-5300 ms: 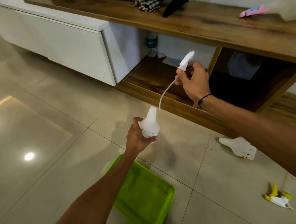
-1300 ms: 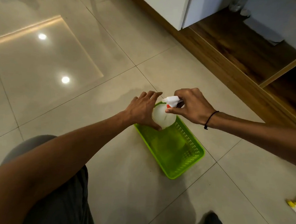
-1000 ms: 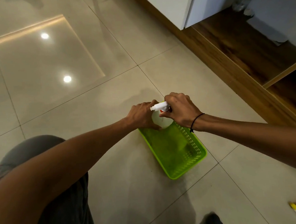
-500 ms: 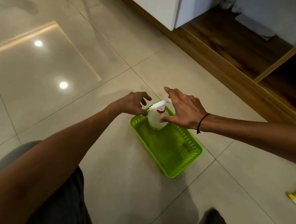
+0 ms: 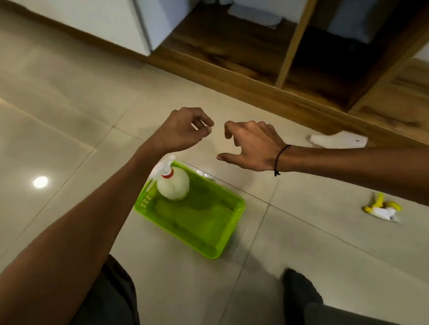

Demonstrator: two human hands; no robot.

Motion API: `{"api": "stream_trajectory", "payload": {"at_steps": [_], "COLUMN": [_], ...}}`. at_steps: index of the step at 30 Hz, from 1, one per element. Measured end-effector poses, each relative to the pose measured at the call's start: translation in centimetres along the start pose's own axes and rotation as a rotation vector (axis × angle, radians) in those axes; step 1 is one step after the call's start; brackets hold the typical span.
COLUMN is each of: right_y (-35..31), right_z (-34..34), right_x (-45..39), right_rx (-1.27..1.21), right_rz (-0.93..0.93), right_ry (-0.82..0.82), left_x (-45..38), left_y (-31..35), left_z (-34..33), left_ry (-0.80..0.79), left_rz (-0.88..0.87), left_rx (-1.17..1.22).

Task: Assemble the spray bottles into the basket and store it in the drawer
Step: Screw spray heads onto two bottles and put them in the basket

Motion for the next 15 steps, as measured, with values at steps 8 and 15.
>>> {"api": "stream_trajectory", "payload": {"at_steps": [8,15], "right_y": [7.7,13.6], "right_z": [1.2,-0.3], "right_x": [10.3,19.7], "right_rx": [0.037,-0.004], "right_rz": [-0.26,-0.558], "right_ry": [-0.08,-0.097], "left_x": [-2.8,-3.9], "left_y": [9.7,16.4], "left_z": [-11.2,-20.1], "left_ry": [-0.221,-0.363], "left_rz": [-0.134,-0.236], "left_rx": [-0.097,-0.187]}}
Point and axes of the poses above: each hand's wrist, its own x-axis away from the middle knuckle, its own z-axis out of the back of the hand, y = z × x, the point moved 3 cm from there along -x, towards the middle knuckle, and after that the axes turned 8 degrees about z, right-handed, at the moved point
